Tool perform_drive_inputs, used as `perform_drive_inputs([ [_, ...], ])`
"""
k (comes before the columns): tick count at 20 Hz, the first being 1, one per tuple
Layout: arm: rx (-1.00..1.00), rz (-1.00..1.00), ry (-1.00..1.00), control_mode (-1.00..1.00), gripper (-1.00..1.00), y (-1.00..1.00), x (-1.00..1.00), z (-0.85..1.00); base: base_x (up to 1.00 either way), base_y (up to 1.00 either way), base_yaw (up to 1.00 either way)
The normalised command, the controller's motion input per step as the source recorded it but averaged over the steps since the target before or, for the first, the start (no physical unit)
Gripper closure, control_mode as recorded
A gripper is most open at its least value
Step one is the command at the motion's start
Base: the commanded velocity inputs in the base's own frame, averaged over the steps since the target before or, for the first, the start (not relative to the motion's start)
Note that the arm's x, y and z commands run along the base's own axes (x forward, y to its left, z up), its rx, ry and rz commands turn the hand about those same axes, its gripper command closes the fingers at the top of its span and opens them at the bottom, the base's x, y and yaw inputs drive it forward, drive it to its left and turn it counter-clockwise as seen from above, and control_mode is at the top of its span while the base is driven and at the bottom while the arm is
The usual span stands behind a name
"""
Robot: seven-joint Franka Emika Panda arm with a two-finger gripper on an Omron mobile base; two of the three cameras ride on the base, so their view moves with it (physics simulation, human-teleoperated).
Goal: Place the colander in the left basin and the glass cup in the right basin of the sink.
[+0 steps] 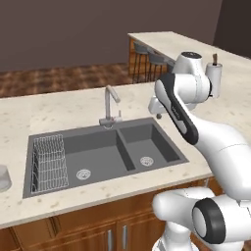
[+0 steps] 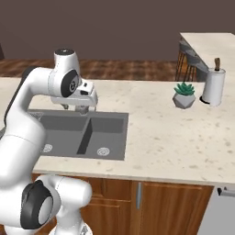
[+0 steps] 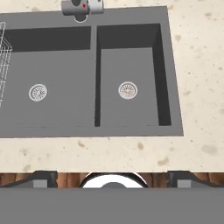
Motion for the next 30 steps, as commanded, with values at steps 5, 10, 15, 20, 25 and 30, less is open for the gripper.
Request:
perform_drive_inputs([
  [5,0.0,0.0,0.0,1.0,-1.0,0.0,0.0,0.0,-0.29,0.48,0.04],
  [10,0.0,0.0,0.0,1.0,-1.0,0.0,0.0,0.0,0.11,0.7,0.09],
  [15,0.0,0.0,0.0,1.0,-1.0,0.0,0.0,0.0,0.16,0.5,0.09],
  [20,0.0,0.0,0.0,1.0,-1.0,0.0,0.0,0.0,0.19,0.05,0.0],
  [25,0.0,0.0,0.0,1.0,-1.0,0.0,0.0,0.0,0.33,0.16,-0.03],
  [30,0.0,0.0,0.0,1.0,-1.0,0.0,0.0,0.0,0.39,0.38,-0.08],
])
